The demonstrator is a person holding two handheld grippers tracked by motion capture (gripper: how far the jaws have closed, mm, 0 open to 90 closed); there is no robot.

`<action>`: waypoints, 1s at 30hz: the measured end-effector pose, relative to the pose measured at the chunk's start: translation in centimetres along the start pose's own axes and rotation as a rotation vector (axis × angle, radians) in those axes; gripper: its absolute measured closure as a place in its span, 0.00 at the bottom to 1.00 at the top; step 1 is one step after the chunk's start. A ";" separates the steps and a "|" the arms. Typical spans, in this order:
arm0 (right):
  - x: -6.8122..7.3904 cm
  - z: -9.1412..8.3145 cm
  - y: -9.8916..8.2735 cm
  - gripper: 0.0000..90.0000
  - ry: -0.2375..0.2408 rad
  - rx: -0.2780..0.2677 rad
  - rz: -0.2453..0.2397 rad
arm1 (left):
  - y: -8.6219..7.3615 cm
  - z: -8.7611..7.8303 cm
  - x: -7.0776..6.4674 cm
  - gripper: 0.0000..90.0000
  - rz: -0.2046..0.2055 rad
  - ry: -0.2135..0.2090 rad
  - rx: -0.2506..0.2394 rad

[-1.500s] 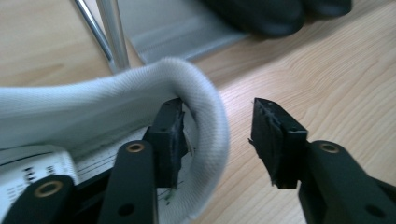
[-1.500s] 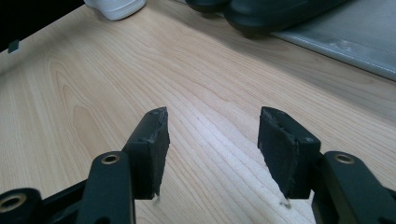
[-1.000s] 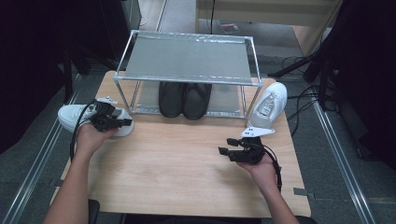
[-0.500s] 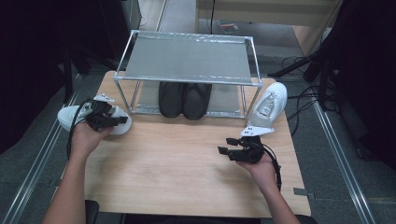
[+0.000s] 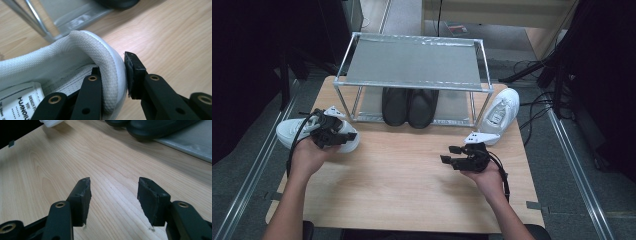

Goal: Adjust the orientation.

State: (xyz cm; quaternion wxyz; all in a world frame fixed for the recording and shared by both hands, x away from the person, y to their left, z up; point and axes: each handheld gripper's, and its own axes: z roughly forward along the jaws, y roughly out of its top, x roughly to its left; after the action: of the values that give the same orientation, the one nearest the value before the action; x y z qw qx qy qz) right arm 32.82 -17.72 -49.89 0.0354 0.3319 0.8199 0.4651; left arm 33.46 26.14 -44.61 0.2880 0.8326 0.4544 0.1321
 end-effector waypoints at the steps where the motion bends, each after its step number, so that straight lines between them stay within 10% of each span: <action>1: 0.0 0.1 0.1 0.51 0.002 -0.002 -0.004 | 0.0 -0.1 -0.4 0.85 0.008 0.000 0.001; 30: 0.3 2.5 1.9 0.51 0.068 0.023 -0.034 | 1.5 1.5 -13.6 0.85 0.126 -0.115 0.018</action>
State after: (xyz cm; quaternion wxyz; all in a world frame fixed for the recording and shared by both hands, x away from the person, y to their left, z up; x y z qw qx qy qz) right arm 34.47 -15.07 -49.73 0.0118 0.3022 0.8315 0.4660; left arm 27.68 13.59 -44.34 0.2972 0.8683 0.3850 0.0977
